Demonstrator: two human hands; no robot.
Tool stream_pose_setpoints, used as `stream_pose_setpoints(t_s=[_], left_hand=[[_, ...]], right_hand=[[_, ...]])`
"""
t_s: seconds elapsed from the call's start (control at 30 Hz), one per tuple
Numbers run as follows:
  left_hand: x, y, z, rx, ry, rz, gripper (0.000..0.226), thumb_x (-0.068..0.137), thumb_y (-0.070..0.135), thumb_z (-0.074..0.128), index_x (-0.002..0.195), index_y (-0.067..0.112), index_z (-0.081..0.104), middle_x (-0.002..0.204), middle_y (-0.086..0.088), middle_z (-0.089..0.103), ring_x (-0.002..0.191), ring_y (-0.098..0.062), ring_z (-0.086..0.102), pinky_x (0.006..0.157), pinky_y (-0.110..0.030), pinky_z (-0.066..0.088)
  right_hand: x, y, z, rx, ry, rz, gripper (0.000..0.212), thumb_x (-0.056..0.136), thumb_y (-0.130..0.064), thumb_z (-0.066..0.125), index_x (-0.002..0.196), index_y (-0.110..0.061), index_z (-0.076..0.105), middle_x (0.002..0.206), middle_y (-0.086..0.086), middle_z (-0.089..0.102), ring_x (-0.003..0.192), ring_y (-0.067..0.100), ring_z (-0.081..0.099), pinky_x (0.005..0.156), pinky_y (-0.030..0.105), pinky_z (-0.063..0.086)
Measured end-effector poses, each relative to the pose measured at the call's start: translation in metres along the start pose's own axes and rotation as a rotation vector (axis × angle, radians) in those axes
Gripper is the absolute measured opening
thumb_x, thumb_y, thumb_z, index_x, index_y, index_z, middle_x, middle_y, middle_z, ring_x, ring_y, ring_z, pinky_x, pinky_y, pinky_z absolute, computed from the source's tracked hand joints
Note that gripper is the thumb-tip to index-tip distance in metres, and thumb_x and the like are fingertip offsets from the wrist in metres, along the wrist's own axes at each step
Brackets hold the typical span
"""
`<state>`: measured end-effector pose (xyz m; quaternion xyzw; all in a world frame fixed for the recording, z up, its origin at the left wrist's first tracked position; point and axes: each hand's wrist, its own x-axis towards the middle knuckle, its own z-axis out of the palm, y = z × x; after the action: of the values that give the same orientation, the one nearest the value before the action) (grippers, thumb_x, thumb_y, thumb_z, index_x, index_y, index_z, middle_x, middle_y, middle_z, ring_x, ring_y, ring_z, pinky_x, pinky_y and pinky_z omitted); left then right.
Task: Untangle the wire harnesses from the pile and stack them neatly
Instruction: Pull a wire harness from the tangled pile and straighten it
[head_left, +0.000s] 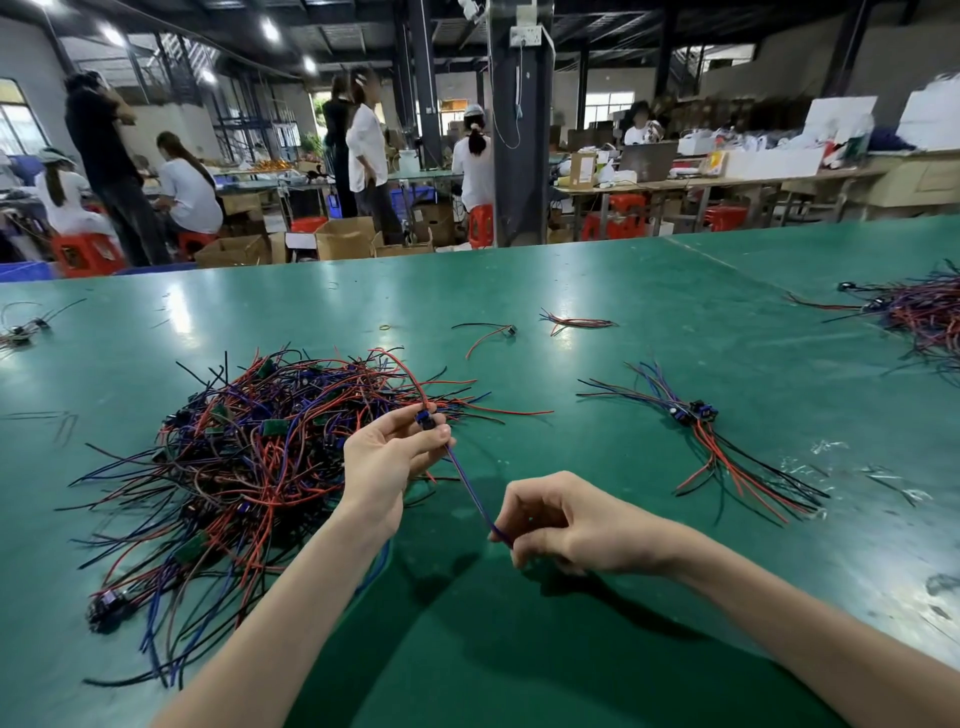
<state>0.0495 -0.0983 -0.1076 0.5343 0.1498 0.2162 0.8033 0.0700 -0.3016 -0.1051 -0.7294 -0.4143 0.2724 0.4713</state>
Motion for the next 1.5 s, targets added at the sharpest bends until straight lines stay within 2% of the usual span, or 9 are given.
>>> stream_pose_setpoints(t_s=[0.07, 0.3, 0.43, 0.57, 0.8, 0.97, 1.27, 1.4, 1.5], left_hand=[[0.0, -0.001, -0.001, 0.003, 0.004, -0.01, 0.027, 0.071, -0.016, 0.068, 0.093, -0.001, 0.067, 0.075, -0.008, 0.07, 0.063, -0.018, 0.068, 0.056, -0.019, 0.055], [-0.005, -0.004, 0.002, -0.072, -0.04, -0.12, 0.021, 0.075, -0.017, 0.062, 0.088, -0.001, 0.066, 0.068, -0.005, 0.07, 0.057, -0.014, 0.067, 0.054, -0.018, 0.055], [-0.011, -0.007, 0.01, -0.113, -0.094, -0.211, 0.021, 0.074, -0.016, 0.062, 0.084, 0.001, 0.066, 0.07, -0.006, 0.07, 0.056, -0.014, 0.067, 0.051, -0.018, 0.054], [-0.023, -0.019, 0.022, -0.102, -0.213, -0.315, 0.021, 0.073, -0.014, 0.061, 0.087, 0.001, 0.064, 0.069, -0.005, 0.069, 0.057, -0.014, 0.067, 0.055, -0.02, 0.056], [-0.029, -0.025, 0.025, -0.028, -0.233, -0.267, 0.025, 0.066, -0.01, 0.069, 0.088, 0.001, 0.066, 0.071, -0.005, 0.07, 0.063, -0.013, 0.067, 0.058, -0.022, 0.057], [-0.031, -0.023, 0.026, 0.056, -0.285, -0.204, 0.042, 0.061, 0.002, 0.073, 0.101, 0.008, 0.063, 0.082, -0.003, 0.074, 0.075, -0.013, 0.068, 0.083, -0.029, 0.048], [-0.029, -0.024, 0.021, 0.095, -0.321, -0.274, 0.037, 0.081, -0.001, 0.065, 0.116, 0.008, 0.055, 0.096, -0.008, 0.074, 0.074, -0.017, 0.071, 0.074, -0.025, 0.055], [-0.028, -0.027, 0.02, 0.116, -0.288, -0.303, 0.026, 0.087, -0.002, 0.06, 0.112, 0.004, 0.057, 0.086, -0.01, 0.074, 0.058, -0.015, 0.066, 0.068, -0.023, 0.055], [-0.027, -0.024, 0.021, 0.088, -0.265, -0.317, 0.024, 0.087, -0.006, 0.059, 0.11, 0.001, 0.058, 0.082, -0.011, 0.074, 0.056, -0.016, 0.064, 0.059, -0.019, 0.054]], right_hand=[[0.0, 0.003, 0.0, 0.032, -0.016, 0.027, 0.02, 0.085, 0.008, 0.06, 0.087, -0.011, 0.058, 0.072, -0.015, 0.068, 0.058, 0.01, 0.054, 0.038, 0.018, 0.039], [-0.001, 0.005, -0.012, 0.225, -0.186, 0.112, 0.018, 0.082, 0.001, 0.068, 0.095, -0.011, 0.065, 0.075, -0.004, 0.069, 0.046, 0.005, 0.052, 0.043, 0.017, 0.047], [0.001, 0.006, -0.021, 0.32, -0.259, 0.155, 0.017, 0.087, -0.021, 0.064, 0.102, -0.013, 0.066, 0.09, 0.004, 0.069, 0.043, 0.007, 0.045, 0.046, 0.022, 0.052], [0.006, 0.008, -0.02, 0.356, -0.005, 0.129, 0.036, 0.082, -0.035, 0.065, 0.097, -0.002, 0.066, 0.091, 0.012, 0.072, 0.038, 0.008, 0.041, 0.041, 0.022, 0.048], [0.008, 0.012, -0.013, 0.435, 0.176, 0.163, 0.013, 0.086, -0.014, 0.066, 0.078, -0.004, 0.065, 0.075, 0.016, 0.071, 0.033, 0.009, 0.039, 0.035, 0.019, 0.042], [0.01, 0.013, -0.013, 0.425, 0.264, 0.137, 0.01, 0.086, -0.006, 0.064, 0.076, -0.004, 0.064, 0.069, 0.014, 0.067, 0.033, 0.01, 0.037, 0.034, 0.019, 0.039], [0.001, 0.015, -0.078, 0.352, 0.705, 0.028, 0.007, 0.086, -0.001, 0.063, 0.079, 0.0, 0.063, 0.066, 0.011, 0.066, 0.033, 0.008, 0.036, 0.032, 0.013, 0.026], [-0.016, 0.03, -0.118, 0.248, 0.849, 0.208, 0.007, 0.086, 0.002, 0.06, 0.084, 0.008, 0.061, 0.064, 0.015, 0.061, 0.031, 0.006, 0.032, 0.032, 0.012, 0.021], [-0.03, 0.043, -0.138, -0.056, 0.921, 0.49, 0.011, 0.078, 0.001, 0.062, 0.074, 0.01, 0.066, 0.055, 0.015, 0.057, 0.037, 0.015, 0.035, 0.037, 0.015, 0.027]])
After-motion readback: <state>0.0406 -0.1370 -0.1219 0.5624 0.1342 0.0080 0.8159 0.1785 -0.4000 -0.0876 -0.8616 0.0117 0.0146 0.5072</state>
